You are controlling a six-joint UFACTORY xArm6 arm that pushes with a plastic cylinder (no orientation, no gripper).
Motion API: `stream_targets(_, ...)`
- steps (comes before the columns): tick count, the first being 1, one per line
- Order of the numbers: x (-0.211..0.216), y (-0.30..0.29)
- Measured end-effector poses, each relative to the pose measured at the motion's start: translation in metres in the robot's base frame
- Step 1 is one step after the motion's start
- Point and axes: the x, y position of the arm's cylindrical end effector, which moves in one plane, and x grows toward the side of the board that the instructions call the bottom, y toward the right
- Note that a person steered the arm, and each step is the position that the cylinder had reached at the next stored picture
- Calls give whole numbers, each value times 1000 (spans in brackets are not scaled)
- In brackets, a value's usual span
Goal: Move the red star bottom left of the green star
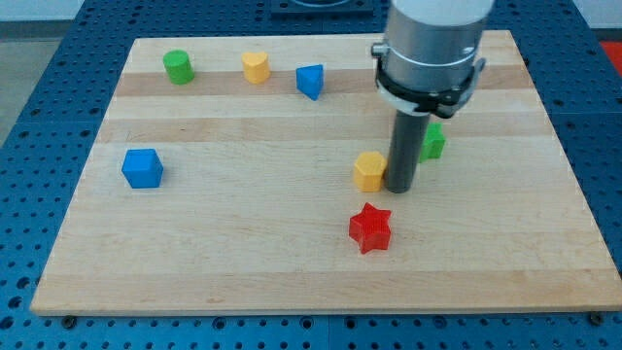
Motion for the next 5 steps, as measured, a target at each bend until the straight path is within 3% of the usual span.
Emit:
stream_targets(3,-2,-111)
stream_targets(5,117,-115)
